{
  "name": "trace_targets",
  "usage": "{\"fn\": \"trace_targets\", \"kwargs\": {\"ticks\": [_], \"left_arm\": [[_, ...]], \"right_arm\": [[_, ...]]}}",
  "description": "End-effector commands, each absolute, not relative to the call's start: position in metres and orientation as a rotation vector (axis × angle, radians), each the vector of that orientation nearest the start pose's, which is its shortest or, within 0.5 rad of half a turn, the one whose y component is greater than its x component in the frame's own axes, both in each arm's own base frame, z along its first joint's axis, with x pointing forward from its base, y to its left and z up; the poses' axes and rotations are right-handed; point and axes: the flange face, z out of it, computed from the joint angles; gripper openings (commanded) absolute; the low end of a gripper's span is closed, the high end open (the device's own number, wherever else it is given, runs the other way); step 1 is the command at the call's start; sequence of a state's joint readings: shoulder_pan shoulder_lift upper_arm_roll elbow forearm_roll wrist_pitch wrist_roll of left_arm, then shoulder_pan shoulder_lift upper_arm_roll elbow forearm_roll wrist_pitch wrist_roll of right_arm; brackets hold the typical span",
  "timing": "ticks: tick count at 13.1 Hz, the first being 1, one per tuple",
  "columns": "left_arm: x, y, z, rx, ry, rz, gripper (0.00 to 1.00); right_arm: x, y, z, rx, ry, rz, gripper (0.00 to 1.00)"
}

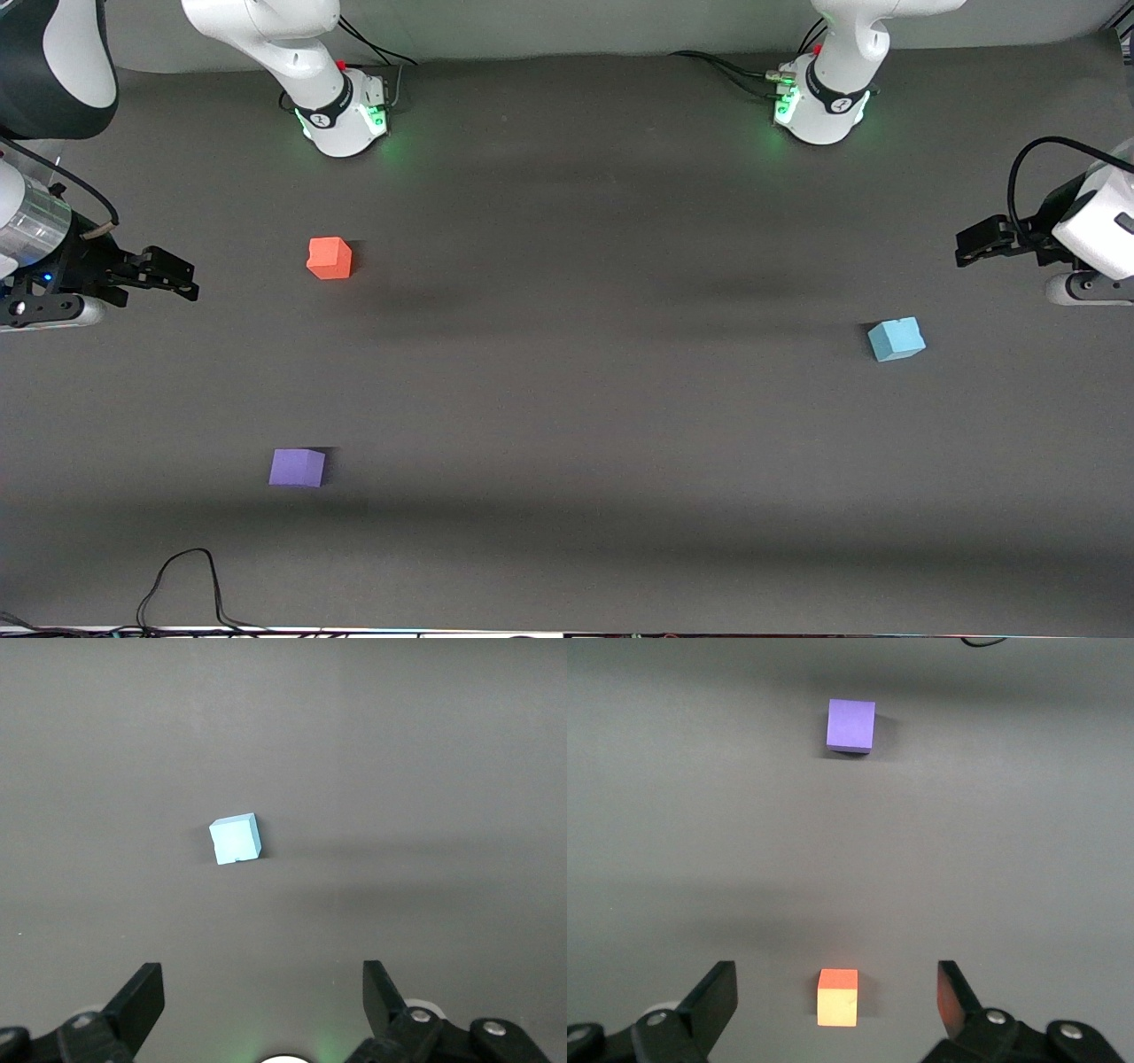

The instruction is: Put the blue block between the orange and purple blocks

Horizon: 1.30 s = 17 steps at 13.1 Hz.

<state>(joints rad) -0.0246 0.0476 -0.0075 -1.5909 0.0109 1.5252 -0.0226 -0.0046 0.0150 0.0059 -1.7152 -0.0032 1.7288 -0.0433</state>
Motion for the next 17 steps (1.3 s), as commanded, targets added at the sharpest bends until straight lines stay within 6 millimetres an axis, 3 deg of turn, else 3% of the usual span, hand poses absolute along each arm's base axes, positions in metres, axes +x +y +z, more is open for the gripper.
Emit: {"fn": "trace_targets", "kwargs": {"ticks": [1,7,11,14,17], "left_arm": [[0.558,-0.022,0.588,-3.131,-0.012,0.168,1.00],[0.552,-0.015,0.579,-3.124,-0.017,0.211,1.00],[0.503,0.029,0.560,-3.127,0.007,0.162,1.00],[0.470,0.041,0.544,-3.116,-0.019,0.122,1.00],[0.469,0.047,0.536,-3.104,-0.029,0.105,1.00]], "right_arm": [[0.567,-0.003,0.560,-3.123,-0.055,-0.001,1.00],[0.565,-0.002,0.560,-3.124,-0.058,0.021,1.00],[0.569,-0.011,0.550,-3.123,-0.053,0.049,1.00],[0.568,-0.002,0.548,-3.138,-0.065,0.067,1.00],[0.568,-0.004,0.549,-3.137,-0.059,0.062,1.00]]}}
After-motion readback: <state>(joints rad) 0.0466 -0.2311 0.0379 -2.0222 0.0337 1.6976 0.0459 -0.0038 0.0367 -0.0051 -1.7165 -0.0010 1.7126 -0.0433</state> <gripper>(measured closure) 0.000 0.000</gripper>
